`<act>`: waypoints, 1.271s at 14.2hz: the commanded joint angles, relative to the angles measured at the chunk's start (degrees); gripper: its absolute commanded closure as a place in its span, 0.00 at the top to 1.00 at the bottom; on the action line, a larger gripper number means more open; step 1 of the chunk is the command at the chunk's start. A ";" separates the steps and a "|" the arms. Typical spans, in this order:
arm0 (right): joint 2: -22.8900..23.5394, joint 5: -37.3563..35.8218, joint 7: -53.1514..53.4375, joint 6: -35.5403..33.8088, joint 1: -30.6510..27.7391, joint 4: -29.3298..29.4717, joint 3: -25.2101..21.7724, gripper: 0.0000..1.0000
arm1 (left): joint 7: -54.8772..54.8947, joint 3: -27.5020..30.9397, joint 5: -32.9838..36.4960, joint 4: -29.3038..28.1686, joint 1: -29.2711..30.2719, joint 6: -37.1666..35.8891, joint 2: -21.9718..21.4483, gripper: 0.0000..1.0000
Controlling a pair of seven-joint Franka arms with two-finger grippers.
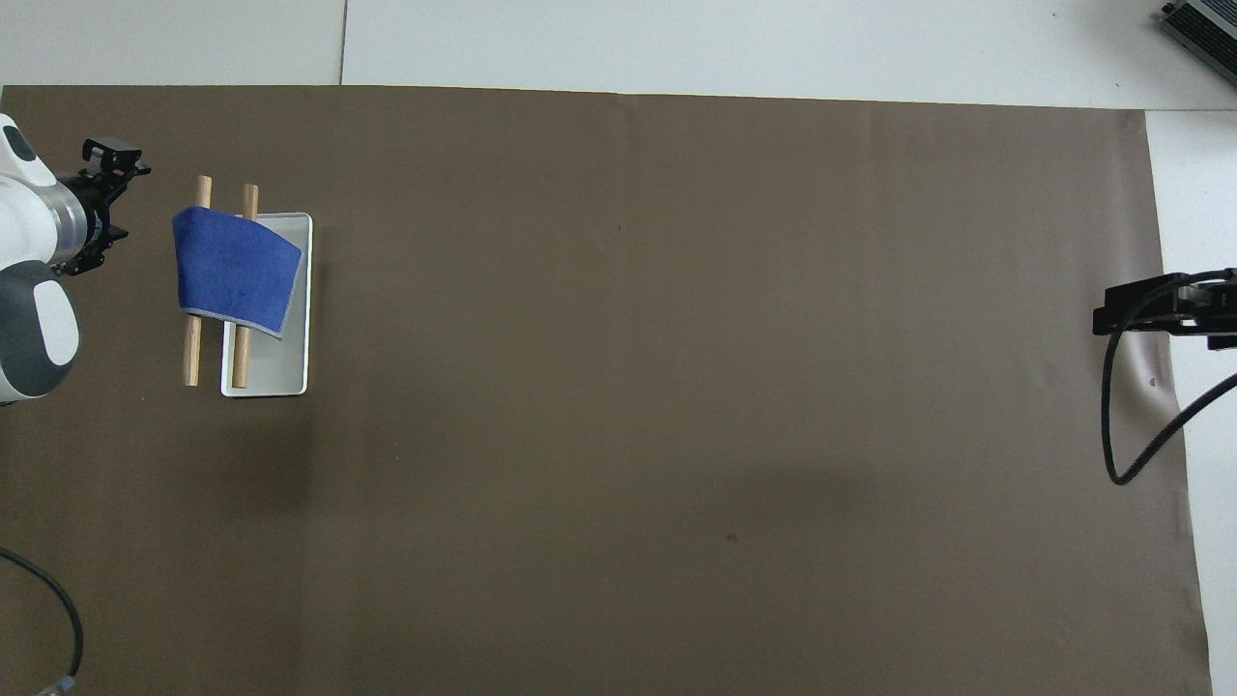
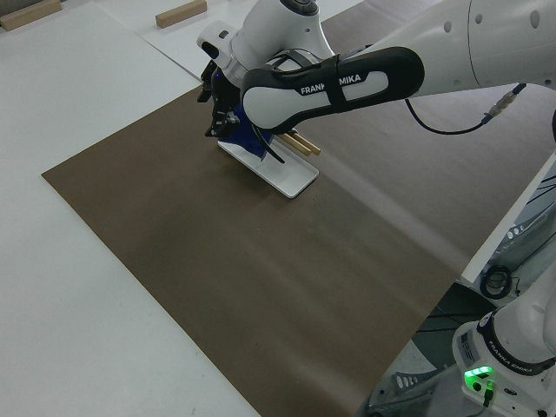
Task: Right arm passes towel to left arm to hang
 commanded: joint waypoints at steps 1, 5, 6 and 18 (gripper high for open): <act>0.34 -0.52 0.94 -0.02 -0.06 0.60 0.29 1.00 | 1.74 -0.13 1.72 10.04 0.25 -11.83 3.05 0.84; 0.26 -0.43 0.94 -0.54 -0.23 0.51 0.21 1.00 | 11.13 -1.01 1.64 16.10 0.07 -25.18 2.88 0.80; 0.08 -0.52 0.94 -0.98 -0.49 0.51 0.21 1.00 | 13.85 -1.80 1.64 17.43 0.07 -28.44 2.79 0.79; -0.45 -1.04 0.42 -3.27 -0.06 0.60 0.29 1.00 | 44.73 -6.90 0.93 26.85 0.07 -63.79 -1.77 0.73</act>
